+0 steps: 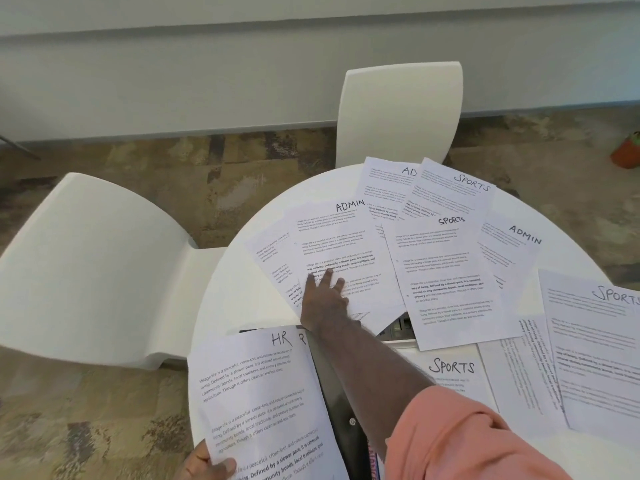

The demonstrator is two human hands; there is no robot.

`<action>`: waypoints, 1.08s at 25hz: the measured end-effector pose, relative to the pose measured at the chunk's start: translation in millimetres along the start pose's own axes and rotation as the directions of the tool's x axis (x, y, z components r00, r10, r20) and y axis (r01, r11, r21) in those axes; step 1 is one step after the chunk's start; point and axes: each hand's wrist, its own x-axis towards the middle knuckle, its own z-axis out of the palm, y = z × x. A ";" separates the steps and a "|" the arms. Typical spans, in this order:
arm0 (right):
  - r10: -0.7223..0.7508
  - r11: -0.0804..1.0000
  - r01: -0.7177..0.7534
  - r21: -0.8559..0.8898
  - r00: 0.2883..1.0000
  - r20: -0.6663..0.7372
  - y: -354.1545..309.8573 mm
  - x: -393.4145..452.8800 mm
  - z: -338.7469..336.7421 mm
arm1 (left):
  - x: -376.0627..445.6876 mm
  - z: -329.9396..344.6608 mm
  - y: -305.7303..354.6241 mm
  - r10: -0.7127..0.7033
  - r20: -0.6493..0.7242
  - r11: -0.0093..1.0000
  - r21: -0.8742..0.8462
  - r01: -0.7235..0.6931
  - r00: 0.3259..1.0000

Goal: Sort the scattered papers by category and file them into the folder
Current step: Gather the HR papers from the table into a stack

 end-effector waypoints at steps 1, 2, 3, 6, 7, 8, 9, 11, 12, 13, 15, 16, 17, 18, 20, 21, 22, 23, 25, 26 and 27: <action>-0.001 1.000 0.001 0.007 1.000 0.006 1.7 -0.1 -1.5 | -0.4 1.5 1.1 0.003 0.006 1.000 -0.004 -0.003 1.000; -0.009 1.000 0.009 0.003 1.000 0.003 4.2 -0.7 -3.0 | -0.8 2.7 2.0 0.007 0.006 1.000 -0.003 -0.007 1.000; -0.028 0.999 0.028 -0.016 0.999 -0.020 7.6 -2.0 -5.6 | -0.6 3.6 2.6 0.013 0.002 1.000 0.007 -0.013 1.000; -0.179 0.982 0.158 -0.107 0.958 -0.225 18.1 -6.2 -28.1 | 4.3 -0.4 2.3 0.009 -0.010 0.997 0.082 -0.008 1.000; -0.224 0.974 0.201 -0.105 0.924 -0.310 22.1 -7.6 -41.8 | 6.7 -1.7 1.9 0.001 -0.015 0.994 0.106 0.001 1.000; -0.238 0.971 0.224 -0.080 0.890 -0.388 27.5 -8.7 -59.5 | 9.0 -4.1 2.0 -0.002 -0.019 0.993 0.119 0.004 1.000; -0.224 0.972 0.230 -0.044 0.860 -0.458 35.0 -9.9 -80.1 | 10.9 -6.4 2.4 -0.006 -0.021 0.992 0.128 0.008 1.000; -0.142 0.977 0.206 0.046 0.803 -0.578 58.7 -13.7 -126.7 | 14.3 -10.9 3.2 -0.020 -0.034 0.987 0.159 0.025 0.999; -0.090 0.978 0.187 0.091 0.774 -0.627 75.1 -17.1 -149.6 | 15.2 -11.9 3.6 -0.020 -0.040 0.987 0.157 0.026 0.999; -0.036 0.979 0.161 0.126 0.742 -0.669 93.8 -22.0 -171.4 | 15.3 -11.6 3.7 -0.020 -0.044 0.991 0.134 0.025 0.999; 0.051 0.983 0.099 0.154 0.662 -0.748 133.8 -34.1 -207.8 | 17.5 -12.7 4.6 -0.021 -0.046 0.997 0.071 0.024 0.999; 0.071 0.988 0.066 0.138 0.604 -0.794 153.0 -41.4 -221.6 | 18.7 -13.3 5.1 -0.020 -0.041 0.999 0.044 0.021 0.999; 0.075 0.994 0.029 0.109 0.544 -0.836 170.5 -49.8 -231.7 | 19.7 -13.3 6.3 -0.018 -0.031 0.999 0.029 0.019 0.999; 0.070 0.997 -0.003 0.079 0.496 -0.865 185.9 -58.1 -237.9 | 19.7 -13.1 8.7 -0.016 -0.024 0.999 0.032 0.017 1.000; 0.033 0.999 -0.026 0.024 0.444 -0.895 210.5 -70.9 -235.5 | 19.1 -11.0 13.4 -0.017 -0.004 0.999 0.051 0.017 1.000; -0.003 1.000 -0.022 -0.014 0.433 -0.902 220.0 -75.1 -226.2 | 18.9 -9.3 15.5 -0.019 0.009 0.998 0.060 0.019 1.000; -0.051 0.998 -0.009 -0.060 0.430 -0.901 228.3 -78.3 -210.4 | 18.4 -6.9 17.1 -0.019 0.020 0.997 0.071 0.018 1.000; -0.104 0.994 0.007 -0.113 0.442 -0.891 234.9 -80.3 -190.3 | 18.0 -4.0 18.6 -0.015 0.024 0.996 0.085 0.013 1.000; -0.220 0.966 -0.006 -0.259 0.513 -0.830 243.9 -80.9 -141.3 | 15.7 0.9 20.0 -0.008 0.021 0.994 0.109 0.006 1.000; -0.252 0.944 -0.030 -0.327 0.575 -0.778 246.6 -78.8 -115.6 | 14.3 1.7 20.1 -0.010 0.021 0.993 0.117 0.008 1.000; -0.238 0.932 -0.048 -0.358 0.664 -0.709 248.4 -74.3 -91.0 | 13.3 1.6 20.0 -0.013 0.023 0.993 0.120 0.010 1.000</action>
